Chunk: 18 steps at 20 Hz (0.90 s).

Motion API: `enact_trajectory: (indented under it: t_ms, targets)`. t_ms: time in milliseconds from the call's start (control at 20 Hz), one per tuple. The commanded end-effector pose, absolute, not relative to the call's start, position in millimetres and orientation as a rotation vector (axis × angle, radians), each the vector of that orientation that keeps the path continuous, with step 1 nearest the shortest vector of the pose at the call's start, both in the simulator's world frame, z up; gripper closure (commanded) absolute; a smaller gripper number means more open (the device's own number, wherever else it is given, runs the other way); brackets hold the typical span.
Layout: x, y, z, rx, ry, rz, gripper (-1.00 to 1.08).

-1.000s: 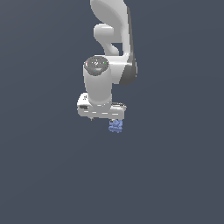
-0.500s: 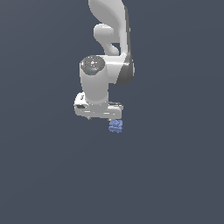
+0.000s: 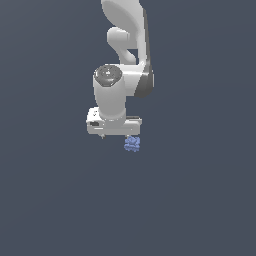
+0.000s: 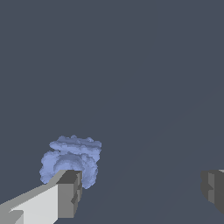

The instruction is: Pick up the object and move it to a goal position.

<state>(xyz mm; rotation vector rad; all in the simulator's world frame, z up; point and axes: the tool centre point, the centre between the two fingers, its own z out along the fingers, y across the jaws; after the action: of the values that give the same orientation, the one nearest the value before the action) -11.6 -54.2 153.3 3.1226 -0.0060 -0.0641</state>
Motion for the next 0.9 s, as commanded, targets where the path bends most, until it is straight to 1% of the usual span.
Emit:
enact_trajectory:
  t_ms: [0,850]
  targets:
    - [-12.5,-52.1,151.3,3.122,0.063,-0.064,-0.92]
    - [-22.7,-27.9,131.5,3.024,0.808,-0.054,-0.92]
